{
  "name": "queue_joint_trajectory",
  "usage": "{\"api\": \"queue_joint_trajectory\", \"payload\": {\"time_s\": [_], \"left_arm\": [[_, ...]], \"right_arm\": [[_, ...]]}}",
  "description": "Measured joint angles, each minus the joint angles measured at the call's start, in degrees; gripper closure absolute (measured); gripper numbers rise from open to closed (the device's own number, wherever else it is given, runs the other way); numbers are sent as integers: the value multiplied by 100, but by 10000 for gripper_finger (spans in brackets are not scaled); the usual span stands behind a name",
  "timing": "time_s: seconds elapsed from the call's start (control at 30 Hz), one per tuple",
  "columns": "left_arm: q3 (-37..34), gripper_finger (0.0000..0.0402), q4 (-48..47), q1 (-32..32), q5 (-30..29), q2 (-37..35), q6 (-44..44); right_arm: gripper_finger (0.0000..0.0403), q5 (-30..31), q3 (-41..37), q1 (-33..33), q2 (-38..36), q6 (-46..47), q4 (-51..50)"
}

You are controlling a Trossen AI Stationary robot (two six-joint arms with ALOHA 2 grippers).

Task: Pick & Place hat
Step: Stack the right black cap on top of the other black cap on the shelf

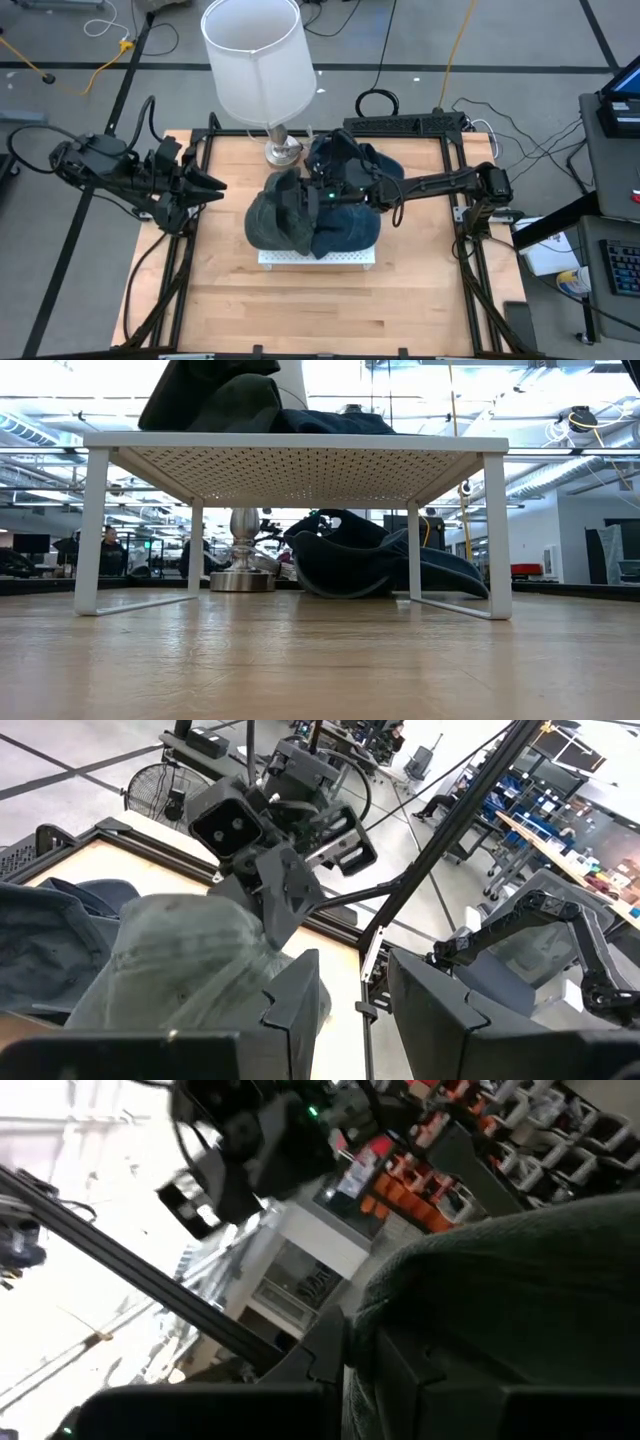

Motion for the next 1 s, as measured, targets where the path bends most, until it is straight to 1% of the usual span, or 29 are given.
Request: {"api": "queue_joint_trajectory", "payload": {"time_s": [0.17,0.37,0.47,0.57,0.83,1.0], "left_arm": [[0,277,-5,0,0,0,0],[0,277,-12,1,0,-2,-7],[0,277,-14,1,2,-2,-66],[0,277,-14,0,4,-2,-103],[0,277,-14,1,17,-2,-178],[0,277,-16,2,173,-2,-157]], "right_arm": [[383,-134,3,0,75,57,9],[383,-90,-269,13,154,815,-142],[383,65,-441,15,113,1028,-121],[383,62,-521,13,93,1282,-149],[382,180,-531,31,70,1341,-152],[383,238,-532,85,-172,1287,-504]]}}
